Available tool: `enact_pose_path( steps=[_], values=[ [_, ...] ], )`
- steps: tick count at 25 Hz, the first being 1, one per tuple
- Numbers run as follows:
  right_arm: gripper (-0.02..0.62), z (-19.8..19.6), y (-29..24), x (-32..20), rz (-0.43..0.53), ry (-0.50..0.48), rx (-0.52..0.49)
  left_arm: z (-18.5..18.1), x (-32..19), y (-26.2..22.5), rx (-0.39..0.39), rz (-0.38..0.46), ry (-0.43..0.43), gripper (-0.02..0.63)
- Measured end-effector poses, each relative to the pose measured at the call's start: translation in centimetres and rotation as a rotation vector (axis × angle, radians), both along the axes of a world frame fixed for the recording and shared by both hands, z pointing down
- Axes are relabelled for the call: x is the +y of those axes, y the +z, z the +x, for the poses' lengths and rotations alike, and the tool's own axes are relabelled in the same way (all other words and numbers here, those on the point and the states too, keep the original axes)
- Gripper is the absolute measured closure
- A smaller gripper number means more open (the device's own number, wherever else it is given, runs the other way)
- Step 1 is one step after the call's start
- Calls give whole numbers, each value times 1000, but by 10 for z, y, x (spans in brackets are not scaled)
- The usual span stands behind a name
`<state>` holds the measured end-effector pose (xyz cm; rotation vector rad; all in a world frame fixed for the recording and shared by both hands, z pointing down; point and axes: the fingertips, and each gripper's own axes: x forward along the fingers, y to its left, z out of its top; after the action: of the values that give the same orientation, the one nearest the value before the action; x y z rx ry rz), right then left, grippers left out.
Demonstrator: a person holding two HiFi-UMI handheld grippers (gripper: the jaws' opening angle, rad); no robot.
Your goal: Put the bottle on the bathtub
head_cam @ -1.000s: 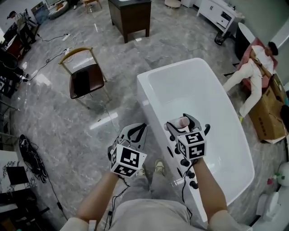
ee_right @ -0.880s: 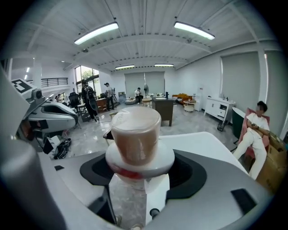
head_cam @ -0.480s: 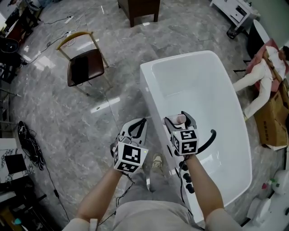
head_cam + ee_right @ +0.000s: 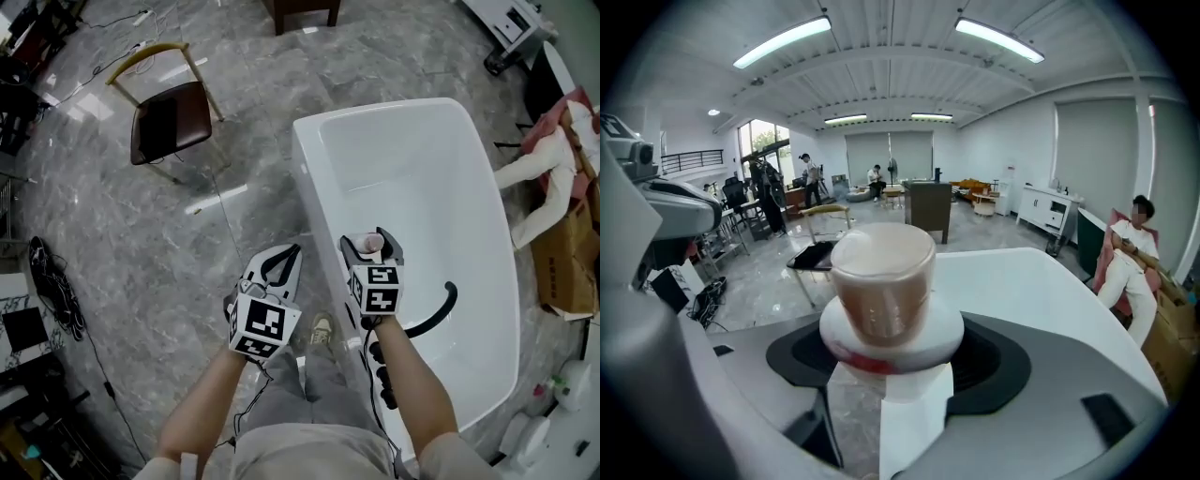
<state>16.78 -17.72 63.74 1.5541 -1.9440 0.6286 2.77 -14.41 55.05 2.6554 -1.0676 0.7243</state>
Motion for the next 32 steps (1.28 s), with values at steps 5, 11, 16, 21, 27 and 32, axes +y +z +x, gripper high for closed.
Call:
enact_pose_path(
  steps=[5, 11, 16, 21, 27, 32],
  values=[
    [239, 6, 28, -10, -35, 2, 7, -2, -11, 21, 17, -39, -32, 586],
    [239, 5, 55, -12, -74, -3, 36, -10, -22, 39, 9, -68, -56, 586],
    [239, 2, 72, -15, -92, -14, 51, -14, -20, 56, -2, -92, -57, 586],
    [239, 2, 73, -22, -69, -6, 46, -12, -18, 65, -2, -107, -59, 586],
    [238, 0, 74, -25, -65, 9, 21, -17, -25, 65, 8, -108, -75, 586],
    [236, 2, 76, -18, -84, 38, 4, -19, -25, 62, -6, -109, -83, 586]
  ],
)
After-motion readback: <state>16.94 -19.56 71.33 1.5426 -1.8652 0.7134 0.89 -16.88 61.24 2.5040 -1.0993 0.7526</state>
